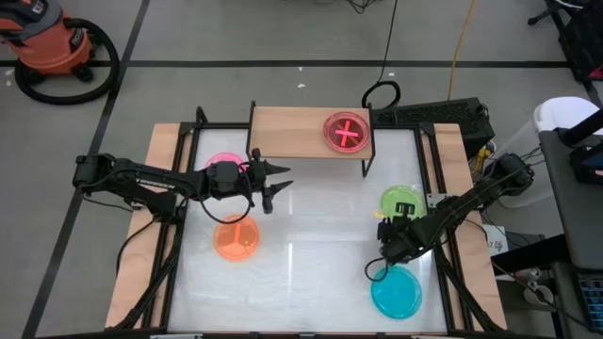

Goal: Place and stack plates onto a shelf
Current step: Put the green plate on the shelf

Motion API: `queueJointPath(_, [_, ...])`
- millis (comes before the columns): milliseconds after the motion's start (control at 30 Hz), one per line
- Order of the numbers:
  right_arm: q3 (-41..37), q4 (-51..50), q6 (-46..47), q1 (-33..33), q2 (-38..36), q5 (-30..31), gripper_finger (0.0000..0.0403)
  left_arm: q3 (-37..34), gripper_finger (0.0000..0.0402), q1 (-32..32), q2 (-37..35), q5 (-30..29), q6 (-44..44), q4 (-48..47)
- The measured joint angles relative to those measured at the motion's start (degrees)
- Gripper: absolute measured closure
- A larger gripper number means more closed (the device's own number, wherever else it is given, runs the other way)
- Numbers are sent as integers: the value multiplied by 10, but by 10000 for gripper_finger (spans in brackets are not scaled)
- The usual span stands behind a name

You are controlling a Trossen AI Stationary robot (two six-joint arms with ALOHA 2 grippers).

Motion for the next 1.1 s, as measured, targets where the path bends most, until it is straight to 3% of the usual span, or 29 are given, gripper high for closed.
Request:
queueJointPath(200, [-38,-2,14,0,0,9,231,0,220,0,0,0,0,0])
queueJointPath(400, [-77,4,40,0,-2,21,235,0,220,0,0,0,0,0])
queueJointPath(633, [-89,5,44,0,-1,23,280,0,220,0,0,0,0,0])
queueJointPath(900, [-90,20,29,0,0,31,390,0,220,0,0,0,0,0])
queueJointPath(1100, [-90,25,30,0,0,33,397,0,220,0,0,0,0,0])
